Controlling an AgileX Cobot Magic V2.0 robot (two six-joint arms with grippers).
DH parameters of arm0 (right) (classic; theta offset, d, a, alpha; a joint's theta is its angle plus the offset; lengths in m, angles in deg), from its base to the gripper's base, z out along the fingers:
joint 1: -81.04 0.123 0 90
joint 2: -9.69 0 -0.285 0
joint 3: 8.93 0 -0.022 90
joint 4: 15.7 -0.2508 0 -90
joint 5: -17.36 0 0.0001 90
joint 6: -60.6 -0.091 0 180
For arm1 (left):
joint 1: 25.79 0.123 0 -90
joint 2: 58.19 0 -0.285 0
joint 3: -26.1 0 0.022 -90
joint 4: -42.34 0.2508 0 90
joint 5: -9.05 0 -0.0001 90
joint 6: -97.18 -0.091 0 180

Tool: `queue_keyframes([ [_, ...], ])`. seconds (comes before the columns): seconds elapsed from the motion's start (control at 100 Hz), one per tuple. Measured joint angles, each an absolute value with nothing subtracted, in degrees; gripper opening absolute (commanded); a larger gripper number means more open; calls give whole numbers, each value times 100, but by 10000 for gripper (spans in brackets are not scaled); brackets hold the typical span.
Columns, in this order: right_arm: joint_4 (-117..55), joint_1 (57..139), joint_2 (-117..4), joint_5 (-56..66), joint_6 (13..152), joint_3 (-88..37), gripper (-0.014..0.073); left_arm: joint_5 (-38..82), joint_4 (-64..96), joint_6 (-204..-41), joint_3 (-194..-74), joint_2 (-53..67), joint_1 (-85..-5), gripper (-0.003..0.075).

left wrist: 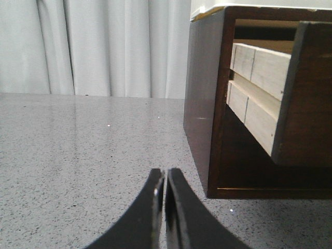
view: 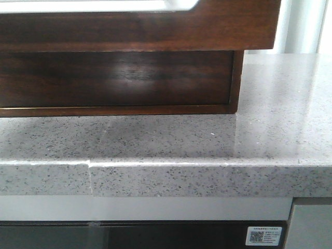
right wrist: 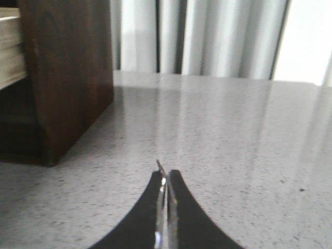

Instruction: Put scissors in drawer with both arms

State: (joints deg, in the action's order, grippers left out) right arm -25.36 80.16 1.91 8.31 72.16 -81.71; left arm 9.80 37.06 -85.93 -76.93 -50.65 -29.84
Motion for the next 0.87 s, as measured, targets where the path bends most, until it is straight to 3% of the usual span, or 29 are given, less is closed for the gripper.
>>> queue_keyframes([
  [0.22, -1710, 8016, 251, 1681, 6257, -8675, -69, 980, 3706, -8593, -7693, -5065, -2984, -20],
  [0.87, -1673, 8016, 251, 1665, 6188, -8675, -69, 969, 3706, -8593, -7693, -5065, -2984, -20],
])
